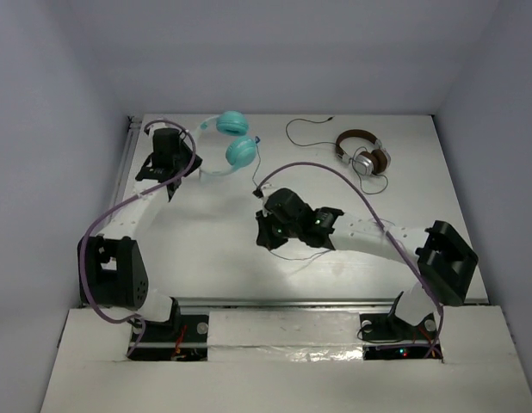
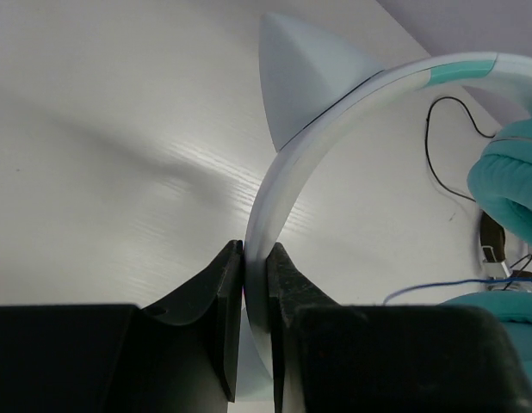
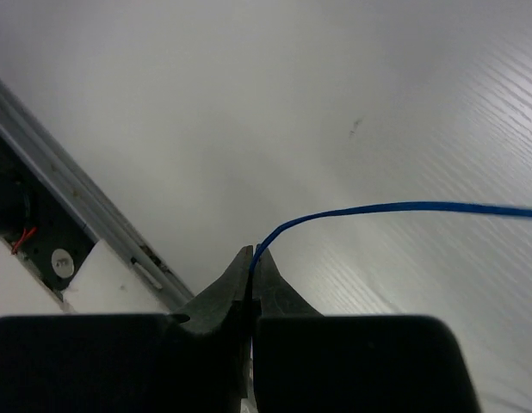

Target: Wrap the headphones

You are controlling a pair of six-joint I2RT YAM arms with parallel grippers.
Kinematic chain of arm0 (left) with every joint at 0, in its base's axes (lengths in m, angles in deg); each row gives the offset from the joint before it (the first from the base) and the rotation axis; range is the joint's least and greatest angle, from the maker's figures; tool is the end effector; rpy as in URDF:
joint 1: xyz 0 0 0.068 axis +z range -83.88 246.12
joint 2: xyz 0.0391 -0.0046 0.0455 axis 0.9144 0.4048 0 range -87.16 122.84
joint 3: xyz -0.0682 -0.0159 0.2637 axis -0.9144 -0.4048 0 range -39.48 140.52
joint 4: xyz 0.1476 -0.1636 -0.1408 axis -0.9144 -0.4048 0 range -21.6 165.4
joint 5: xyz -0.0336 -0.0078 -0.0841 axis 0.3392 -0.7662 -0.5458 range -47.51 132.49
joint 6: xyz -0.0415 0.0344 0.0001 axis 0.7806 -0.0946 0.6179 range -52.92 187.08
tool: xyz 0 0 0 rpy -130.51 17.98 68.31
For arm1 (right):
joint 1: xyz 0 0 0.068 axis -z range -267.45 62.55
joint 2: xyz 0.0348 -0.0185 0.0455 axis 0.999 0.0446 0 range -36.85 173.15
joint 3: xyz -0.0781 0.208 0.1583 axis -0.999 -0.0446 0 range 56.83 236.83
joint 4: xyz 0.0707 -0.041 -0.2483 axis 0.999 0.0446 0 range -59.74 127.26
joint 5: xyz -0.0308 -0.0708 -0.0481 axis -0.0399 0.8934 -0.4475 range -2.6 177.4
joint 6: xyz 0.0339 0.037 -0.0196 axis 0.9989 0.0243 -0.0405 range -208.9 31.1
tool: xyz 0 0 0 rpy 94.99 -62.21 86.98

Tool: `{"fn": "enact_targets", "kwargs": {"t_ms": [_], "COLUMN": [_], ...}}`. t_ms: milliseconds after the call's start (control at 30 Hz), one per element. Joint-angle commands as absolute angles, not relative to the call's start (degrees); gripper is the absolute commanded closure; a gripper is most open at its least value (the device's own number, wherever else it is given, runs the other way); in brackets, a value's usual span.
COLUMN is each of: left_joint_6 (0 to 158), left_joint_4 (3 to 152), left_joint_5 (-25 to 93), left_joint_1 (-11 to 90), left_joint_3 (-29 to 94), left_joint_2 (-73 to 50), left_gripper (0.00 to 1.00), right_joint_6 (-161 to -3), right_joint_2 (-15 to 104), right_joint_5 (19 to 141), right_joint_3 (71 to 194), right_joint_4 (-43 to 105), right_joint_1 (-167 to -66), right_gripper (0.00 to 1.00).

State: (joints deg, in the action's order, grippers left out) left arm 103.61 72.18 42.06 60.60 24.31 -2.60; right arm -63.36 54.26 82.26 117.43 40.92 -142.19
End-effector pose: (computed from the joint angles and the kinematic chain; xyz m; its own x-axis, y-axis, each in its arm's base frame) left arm 0.3439 -0.0335 0.3010 -0.3866 -0.5606 -0.7323 -0.1581 0.8225 -0.5463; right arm 0.1988 0.2869 0.2327 -0.7103 -0.2608 -0.6538 -0.6051 0.7008 0.3778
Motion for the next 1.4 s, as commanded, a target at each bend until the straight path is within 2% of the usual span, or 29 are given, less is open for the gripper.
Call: {"fn": "enact_targets", "kwargs": {"t_ms": [0,100,300,433,667,1000,1233,1367], "left_joint_6": [104.53,103.47,101.71,103.55,100.57,93.98,92.31,90.72], "left_joint_4": [81.21,81.99,85.85,87.61,88.14,84.02,80.51,73.58], "left_joint_5": [49.77,53.9,52.25,52.51,43.13,33.45,32.74,37.55], "left_joint_1": [57.08,54.18,48.3,47.75,44.43,37.39,36.85,35.8], "left_joint_3": [24.33,22.05,17.13,13.0,9.84,9.04,10.0,12.55], "left_joint_2": [-9.11,-9.2,-6.92,-9.01,-11.48,-10.87,-12.63,-12.36], "left_gripper": [1.0,1.0,1.0,1.0,1.0,1.0,1.0,1.0], "right_joint_6": [-69.12,-71.4,-75.01,-74.67,-76.24,-85.11,-86.18,-86.7], "right_joint_2": [52.63,53.41,54.04,52.54,48.32,50.61,50.17,49.55], "right_joint_5": [86.69,92.3,102.94,113.21,118.24,118.7,121.15,121.42], "right_joint_3": [125.29,131.17,142.07,143.49,145.5,152.72,151.05,151.41], "right_joint_4": [52.83,62.13,73.32,77.63,72.9,70.79,70.17,71.92], "right_joint_1": [-146.84,-150.36,-153.36,-153.36,-153.36,-142.31,-138.52,-137.89], "right_gripper": [1.0,1.0,1.0,1.0,1.0,1.0,1.0,1.0]}}
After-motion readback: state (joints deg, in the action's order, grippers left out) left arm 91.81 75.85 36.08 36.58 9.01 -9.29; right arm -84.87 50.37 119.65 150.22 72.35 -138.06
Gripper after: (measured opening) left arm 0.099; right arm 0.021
